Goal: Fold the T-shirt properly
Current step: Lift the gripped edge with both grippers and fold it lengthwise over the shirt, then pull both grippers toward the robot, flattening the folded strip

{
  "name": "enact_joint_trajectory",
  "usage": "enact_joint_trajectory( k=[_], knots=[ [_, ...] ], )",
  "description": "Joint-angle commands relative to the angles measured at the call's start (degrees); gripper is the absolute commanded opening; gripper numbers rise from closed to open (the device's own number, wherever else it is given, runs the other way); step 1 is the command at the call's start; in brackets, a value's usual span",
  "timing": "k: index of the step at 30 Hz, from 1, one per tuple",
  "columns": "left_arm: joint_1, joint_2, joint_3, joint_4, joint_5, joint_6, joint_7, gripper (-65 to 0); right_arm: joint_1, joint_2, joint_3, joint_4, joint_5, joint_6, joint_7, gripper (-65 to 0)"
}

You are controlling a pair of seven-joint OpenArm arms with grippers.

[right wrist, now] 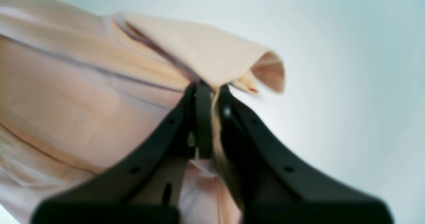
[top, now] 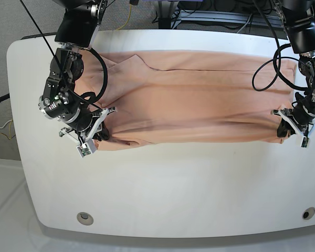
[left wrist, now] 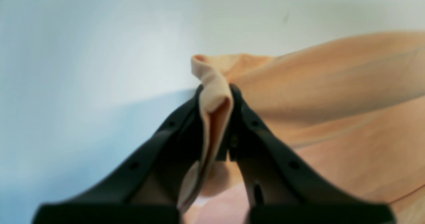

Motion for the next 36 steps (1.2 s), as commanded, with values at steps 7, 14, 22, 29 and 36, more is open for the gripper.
enact_joint_trajectory(
  k=[7, 14, 22, 29, 36],
  knots=[
    [1.19, -4.32, -0.41, 1.29, -0.56, 0.25, -1.12, -62.4, -1.57, 0.65, -0.07, 3.27, 0.73, 0.08, 0.65, -65.0],
    [2.42, -4.67, -0.41, 1.29, -0.56, 0.25, -1.12, -62.4, -4.21, 0.74, -0.07, 3.71, 0.64, 0.08, 0.65, -65.0],
    [4.0, -5.99, -0.41, 1.29, -0.56, 0.25, -1.12, -62.4, -6.76, 0.82, -0.16, 6.79, 0.64, 0.08, -1.9, -65.0],
    [5.32, -6.08, -0.41, 1.38, -0.56, 0.25, -1.12, -62.4, -7.99, 2.49, -0.07, 6.88, 0.64, 0.08, -4.45, -65.0],
    [5.41, -6.08, -0.41, 2.7, 1.55, 0.16, 0.91, -62.4, -10.62, 3.02, 0.1, 8.63, 0.55, 0.08, -4.45, -65.0]
  ],
)
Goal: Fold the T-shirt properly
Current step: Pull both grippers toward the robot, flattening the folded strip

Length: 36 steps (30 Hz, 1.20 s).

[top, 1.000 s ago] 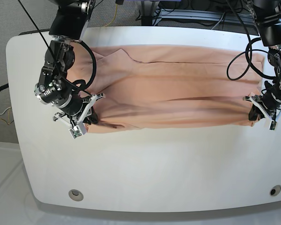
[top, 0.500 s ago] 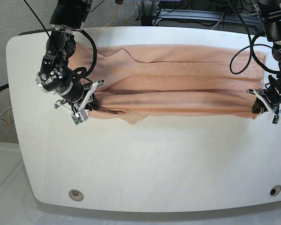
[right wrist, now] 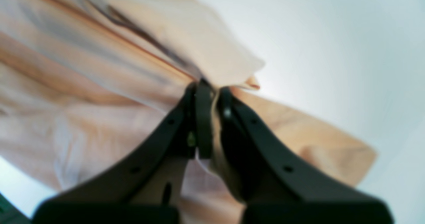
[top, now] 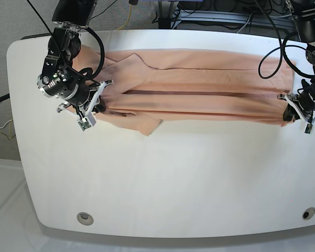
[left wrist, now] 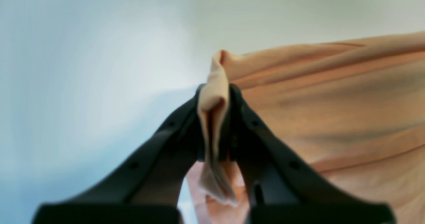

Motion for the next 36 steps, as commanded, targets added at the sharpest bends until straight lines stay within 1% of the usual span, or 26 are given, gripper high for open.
enact_joint_trajectory(
  k=[1, 4, 6, 15, 20, 26, 36],
  knots=[
    [-0.93, -1.49, -0.52, 2.55, 1.92, 0.9, 0.06, -62.4, -0.13, 1.06, 0.41, 2.56, -0.56, -0.29, 0.45, -65.0],
    [-0.41, -1.05, -0.52, 4.04, 3.33, 0.9, 0.41, -62.4, -1.19, 1.58, 0.41, 3.0, -0.56, -0.29, 0.45, -65.0],
    [1.09, 0.09, -0.52, 4.75, 4.21, 0.9, 0.41, -62.4, -1.72, 1.67, 0.32, 3.0, -0.56, -0.29, 0.45, -65.0],
    [4.25, 2.64, -0.52, 8.26, 8.6, 0.9, 0.41, -62.4, -4.53, 1.67, 0.32, 2.91, -0.56, -0.29, 0.36, -65.0],
    [5.05, 3.52, -0.52, 8.44, 10.27, 0.9, 0.41, -62.4, -5.32, 1.67, 0.41, 2.91, -0.56, -0.29, -1.22, -65.0],
    [6.1, 3.52, -0.52, 8.26, 11.33, 0.9, 0.41, -62.4, -6.29, 1.76, 0.5, 2.82, -0.56, -0.29, -1.57, -65.0],
    [7.16, 3.35, -0.52, 8.17, 11.33, 0.9, 0.14, -62.4, -7.61, 1.76, 0.5, 1.77, -0.56, -0.38, -1.57, -65.0]
  ],
)
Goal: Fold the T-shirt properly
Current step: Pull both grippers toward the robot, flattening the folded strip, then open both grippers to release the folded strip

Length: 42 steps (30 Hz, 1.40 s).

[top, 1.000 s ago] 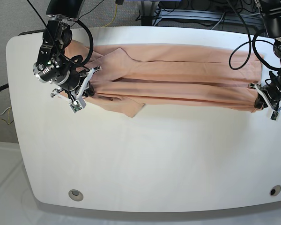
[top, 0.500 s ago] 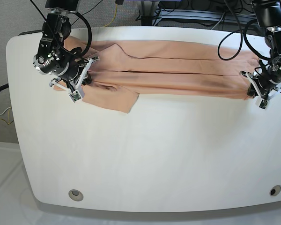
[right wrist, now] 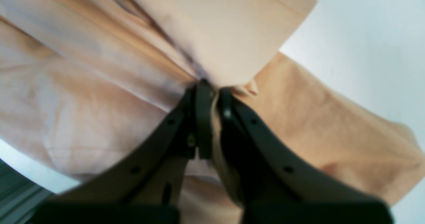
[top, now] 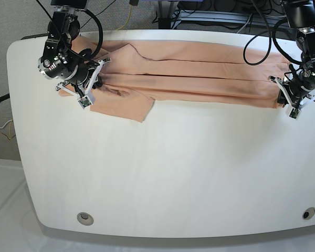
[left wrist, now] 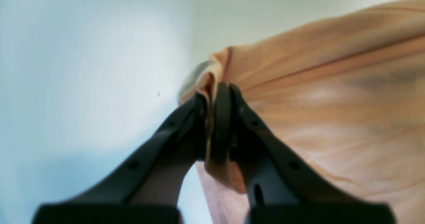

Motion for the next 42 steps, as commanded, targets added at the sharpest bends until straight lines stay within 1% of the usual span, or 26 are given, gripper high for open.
enact_joint_trajectory(
  k=[1, 6, 11, 14, 17, 21, 24, 27, 30, 31, 32, 33, 36, 40, 42],
  knots=[
    [0.18, -1.24, -0.52, 0.83, -0.08, 0.36, -0.56, -62.4, 0.04, 0.6, 0.35, 0.06, -0.06, -0.29, 0.55, -65.0],
    [0.27, -1.16, -0.61, 0.74, -0.08, 0.36, -0.64, -62.4, -0.13, 0.51, 0.35, -1.87, -0.15, -0.29, 1.16, -65.0],
    [0.36, -0.98, -0.61, 0.65, -0.08, 0.36, -0.64, -62.4, -0.13, 0.51, 0.35, -4.16, -0.15, -0.38, 3.62, -65.0],
    [0.36, -0.98, -0.61, 0.65, -0.08, 0.36, -0.64, -62.1, -0.13, 0.51, 0.35, -5.39, -0.15, -2.14, 4.5, -65.0],
    [0.36, -0.98, -0.69, 0.65, -0.08, 0.36, -0.64, -62.0, -0.13, 0.51, 0.35, -6.18, -0.15, -4.86, 5.21, -65.0],
    [0.36, -0.98, -0.69, 0.65, -0.08, 0.36, -0.64, -61.4, -0.05, 0.34, 0.35, -6.0, -0.15, -6.53, 5.38, -65.0],
    [0.36, -0.98, -0.78, 0.74, -0.08, 0.36, -0.64, -55.4, -0.05, 0.34, 0.35, -5.83, 0.03, -6.62, 5.38, -65.0],
    [0.36, -0.98, -0.78, 0.83, -0.08, 0.44, -0.64, -42.9, 0.66, 0.34, 0.35, -5.83, 0.03, -6.62, 5.38, -64.9],
    [0.27, -0.98, -0.78, 1.01, -0.08, 0.62, -0.64, -27.8, 0.83, 0.34, 0.35, -5.83, 0.03, -6.88, 5.29, -64.6],
    [0.27, -0.98, -0.78, 1.01, -0.08, 0.62, -0.73, -24.4, 0.83, 0.34, 0.35, -5.83, 0.03, -6.97, 5.29, -64.1],
    [0.27, -0.98, -0.78, 1.01, -0.08, 0.62, -0.73, -21.7, 0.83, 0.34, 0.35, -5.83, 0.03, -6.97, 5.29, -62.9],
    [0.27, -0.98, -0.78, 1.01, -0.17, 0.62, -0.73, -20.5, 0.83, 0.34, 0.35, -5.83, 0.03, -6.97, 5.29, -60.3],
    [0.18, -0.98, -0.78, 1.01, -0.17, 0.44, -0.73, -22.6, 0.83, 0.34, 0.35, -5.12, -0.06, -6.97, 5.29, -50.8],
    [0.1, -0.98, -0.78, 1.01, -0.17, 0.44, -0.73, -23.6, 0.75, 0.34, 0.35, -2.66, 0.03, -6.97, 5.29, -30.4],
    [0.01, -0.98, -0.78, 1.01, -0.17, 0.44, -0.73, -23.6, 0.66, 0.34, 0.35, -1.61, 0.11, -6.88, 5.29, -22.7]
  ],
)
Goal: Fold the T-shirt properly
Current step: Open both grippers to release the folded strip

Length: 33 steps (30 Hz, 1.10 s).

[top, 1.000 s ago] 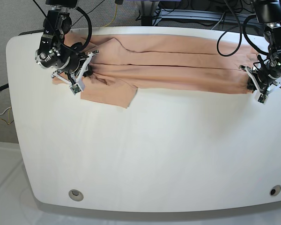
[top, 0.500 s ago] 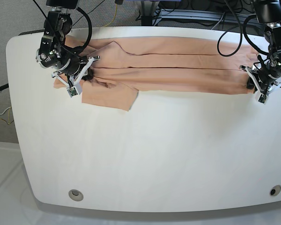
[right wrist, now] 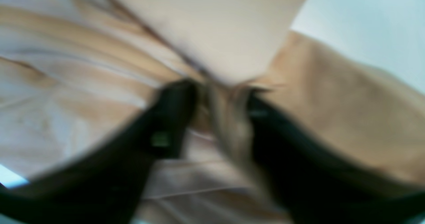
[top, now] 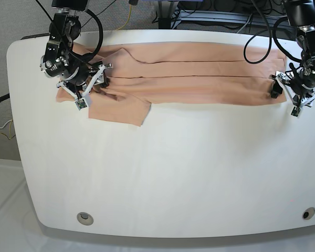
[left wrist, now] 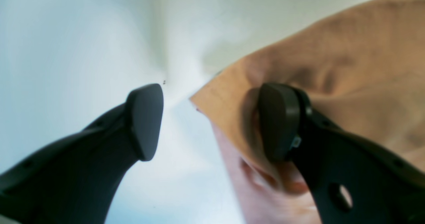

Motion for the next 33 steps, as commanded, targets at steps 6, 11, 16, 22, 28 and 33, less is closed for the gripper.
enact_joint_trajectory(
  k=[6, 11, 16, 22, 28, 33],
  knots=[
    [-0.98, -1.11, -0.43, 1.09, -0.32, -0.17, -0.69, -23.6, 0.64, 0.4, 0.19, 5.91, 0.18, -0.24, 0.27, -10.1],
    [-2.56, -1.2, -0.43, 1.09, -0.32, -0.17, -0.69, -23.6, 1.43, 0.49, 0.19, 8.81, 0.18, -0.24, -1.67, -11.8],
    [-3.61, -1.38, -1.75, 1.09, -0.32, -0.17, -0.6, -23.6, 2.22, 0.49, 0.19, 9.78, 0.27, -0.24, -2.28, -12.0],
    [-5.55, -1.64, -2.37, 1.09, -0.24, -0.17, -0.42, -23.6, 4.07, 0.4, 0.19, 8.99, 0.18, -0.24, -2.37, -12.0],
    [-6.52, -3.05, -2.37, 1.09, -0.24, 0.01, -0.42, -23.6, 7.14, 0.31, 0.19, 4.5, -0.08, -0.24, -2.11, -12.0],
    [-7.57, -3.13, -2.37, 1.09, -0.24, 0.1, -0.51, -23.6, 10.13, 0.14, 0.28, -0.6, 0.27, -0.33, 0.53, -12.0]
  ],
)
